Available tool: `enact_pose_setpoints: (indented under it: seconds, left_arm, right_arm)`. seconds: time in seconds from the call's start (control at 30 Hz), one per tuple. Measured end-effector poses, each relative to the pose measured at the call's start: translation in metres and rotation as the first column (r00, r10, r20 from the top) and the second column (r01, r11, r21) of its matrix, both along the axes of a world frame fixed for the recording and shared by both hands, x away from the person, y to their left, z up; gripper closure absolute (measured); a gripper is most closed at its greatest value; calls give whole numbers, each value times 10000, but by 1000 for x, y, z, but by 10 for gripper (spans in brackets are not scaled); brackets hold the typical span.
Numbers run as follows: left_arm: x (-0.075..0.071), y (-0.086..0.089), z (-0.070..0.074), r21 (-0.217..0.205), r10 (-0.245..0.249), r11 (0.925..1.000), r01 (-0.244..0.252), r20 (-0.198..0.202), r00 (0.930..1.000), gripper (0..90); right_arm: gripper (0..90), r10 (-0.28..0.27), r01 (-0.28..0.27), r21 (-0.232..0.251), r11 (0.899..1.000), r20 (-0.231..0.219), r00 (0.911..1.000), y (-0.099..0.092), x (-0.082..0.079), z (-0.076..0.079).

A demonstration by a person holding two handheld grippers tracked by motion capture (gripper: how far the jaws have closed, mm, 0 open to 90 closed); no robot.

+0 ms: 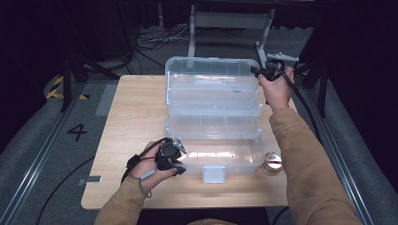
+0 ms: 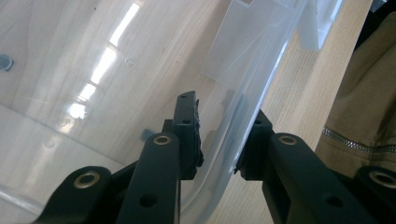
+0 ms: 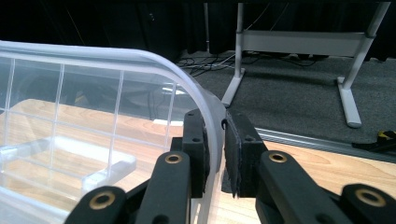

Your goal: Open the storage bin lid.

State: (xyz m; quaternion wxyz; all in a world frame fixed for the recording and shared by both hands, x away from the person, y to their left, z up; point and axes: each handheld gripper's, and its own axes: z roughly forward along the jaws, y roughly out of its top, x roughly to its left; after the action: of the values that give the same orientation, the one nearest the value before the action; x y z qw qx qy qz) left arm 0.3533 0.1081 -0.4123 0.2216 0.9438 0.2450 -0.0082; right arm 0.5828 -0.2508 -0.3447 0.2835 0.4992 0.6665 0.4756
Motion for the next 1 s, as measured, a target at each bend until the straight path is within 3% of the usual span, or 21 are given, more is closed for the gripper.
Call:
enact_pose_setpoints:
  seconds: [0.87,1.0]
  left_arm:
    - [0,0,0,-4,-7,10000,7,16,10000,736]
    - [0,0,0,-8,-7,10000,7,21,10000,736]
  right_arm:
    - [807,79,-73,117,9999,-501,9987,-1,21,-24]
    - [807,98,-77,315,9995,-677,9977,-3,24,-29]
